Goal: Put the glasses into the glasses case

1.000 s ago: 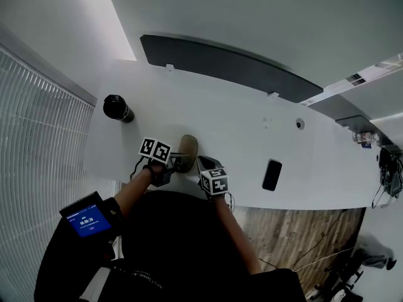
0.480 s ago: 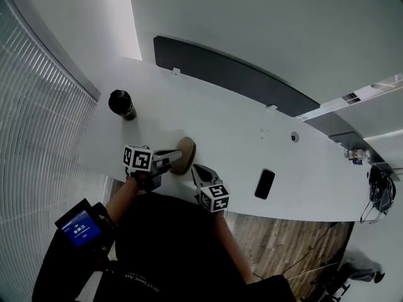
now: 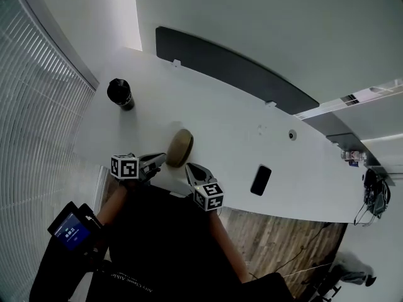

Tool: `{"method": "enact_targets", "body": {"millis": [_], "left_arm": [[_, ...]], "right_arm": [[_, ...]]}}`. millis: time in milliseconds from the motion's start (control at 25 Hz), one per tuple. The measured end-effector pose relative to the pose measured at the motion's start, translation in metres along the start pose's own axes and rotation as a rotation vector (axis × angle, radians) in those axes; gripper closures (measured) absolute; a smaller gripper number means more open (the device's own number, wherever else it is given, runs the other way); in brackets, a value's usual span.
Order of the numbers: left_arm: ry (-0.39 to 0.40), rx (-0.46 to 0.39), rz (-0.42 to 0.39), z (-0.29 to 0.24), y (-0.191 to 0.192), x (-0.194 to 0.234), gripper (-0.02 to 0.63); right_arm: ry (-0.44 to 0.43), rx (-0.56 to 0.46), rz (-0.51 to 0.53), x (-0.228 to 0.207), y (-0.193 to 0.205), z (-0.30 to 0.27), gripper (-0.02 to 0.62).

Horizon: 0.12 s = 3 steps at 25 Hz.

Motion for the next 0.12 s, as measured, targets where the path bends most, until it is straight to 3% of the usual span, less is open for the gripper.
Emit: {"method": "enact_targets", "body": {"millis": [120], "left_arm": [[-0.033, 0.062, -0.063, -0.0034, 0.0105, -0.0039, 0.598]], "right_arm": [[-0.001, 0.006, -0.014, 0.0036, 0.0002, 0.0010, 0.589]]}}
Point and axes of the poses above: the fingertips, and each gripper's own axes: z backward along the fingers, x to its left, y out of its underside, the point moved 2 cm from there along z, backward along the fingers, and after that the axes turned 14 degrees about -y, right-handed, at the moved point
